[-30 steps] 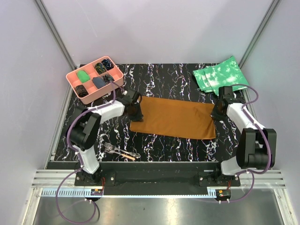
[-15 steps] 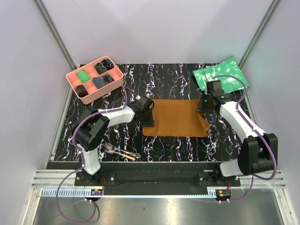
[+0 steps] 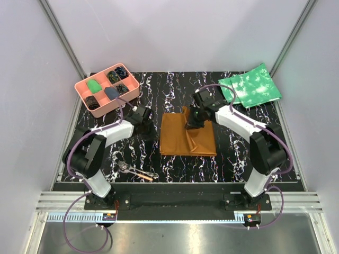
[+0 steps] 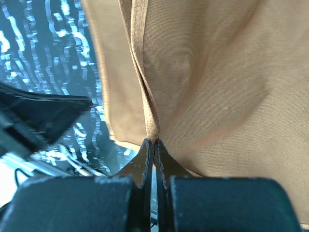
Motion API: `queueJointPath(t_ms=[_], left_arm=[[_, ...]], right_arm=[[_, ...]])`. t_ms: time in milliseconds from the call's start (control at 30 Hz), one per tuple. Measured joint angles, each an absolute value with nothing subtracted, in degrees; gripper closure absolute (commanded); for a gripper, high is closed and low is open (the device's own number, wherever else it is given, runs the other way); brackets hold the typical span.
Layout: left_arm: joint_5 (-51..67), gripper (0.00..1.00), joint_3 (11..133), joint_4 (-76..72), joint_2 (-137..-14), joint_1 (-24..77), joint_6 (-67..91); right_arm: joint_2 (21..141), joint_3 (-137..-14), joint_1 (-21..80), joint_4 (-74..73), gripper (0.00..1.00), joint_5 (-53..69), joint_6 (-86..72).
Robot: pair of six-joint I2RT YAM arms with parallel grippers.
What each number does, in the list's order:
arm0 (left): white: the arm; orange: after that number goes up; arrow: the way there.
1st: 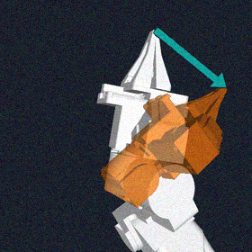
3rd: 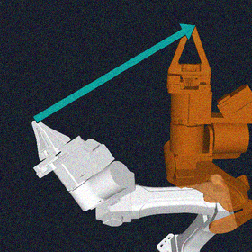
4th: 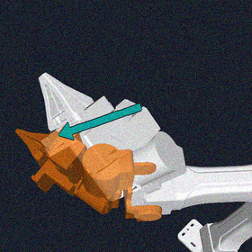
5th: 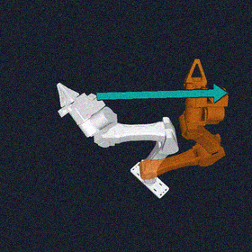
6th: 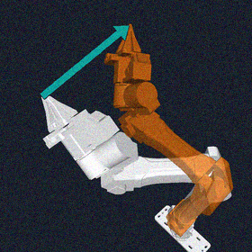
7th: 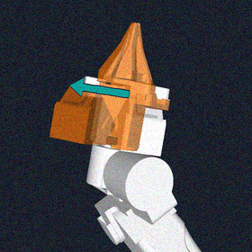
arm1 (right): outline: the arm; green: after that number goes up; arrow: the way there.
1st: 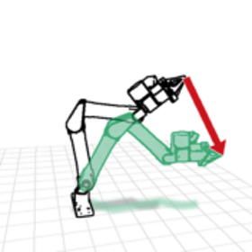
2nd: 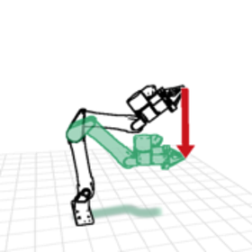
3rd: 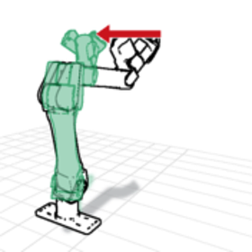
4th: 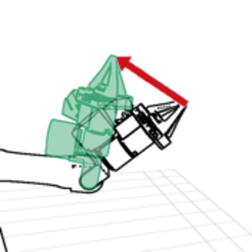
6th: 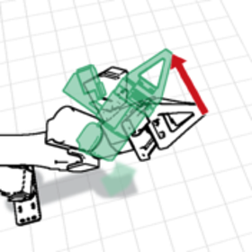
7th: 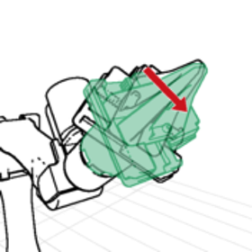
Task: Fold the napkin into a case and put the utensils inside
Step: Fold the rectangle-folded napkin at the center of the board.
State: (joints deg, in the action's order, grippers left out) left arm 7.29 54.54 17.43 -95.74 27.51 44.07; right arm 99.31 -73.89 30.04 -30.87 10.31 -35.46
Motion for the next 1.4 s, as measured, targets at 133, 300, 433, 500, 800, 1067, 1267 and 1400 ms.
queueJointPath(t_ms=[133,300,433,500,800,1067,1267,1400], left_arm=[[7.4,0.89,52.2,16.6,-96.2,27.9,43.8],[8.4,0.89,51.0,14.8,-96.7,28.4,44.2],[8.6,0.89,50.8,14.0,-96.7,28.6,44.5],[8.6,0.89,50.7,13.7,-96.7,28.6,44.6],[8.6,0.89,50.5,13.1,-96.7,28.8,44.7],[8.6,0.89,50.4,12.8,-96.7,28.8,44.7],[8.6,0.86,50.3,12.8,-96.7,28.9,44.7],[7.9,0.74,50.0,13.4,-95.7,28.7,44.9]], right_arm=[[101.6,-76.1,32.4,-29.1,1.00,11.4,-38.3],[104.0,-76.8,33.8,-25.5,1.00,13.4,-42.5],[107.6,-77.1,34.1,-22.9,1.00,15.3,-45.3],[109.3,-77.3,34.2,-21.8,1.00,16.2,-46.5],[112.5,-78.5,34.2,-19.0,1.00,18.5,-50.0],[116.1,-79.5,34.8,-16.0,1.00,20.9,-52.7],[118.5,-79.5,34.9,-14.7,0.73,22.2,-53.2],[119.2,-79.5,34.9,-14.2,0.48,23.8,-51.9]])
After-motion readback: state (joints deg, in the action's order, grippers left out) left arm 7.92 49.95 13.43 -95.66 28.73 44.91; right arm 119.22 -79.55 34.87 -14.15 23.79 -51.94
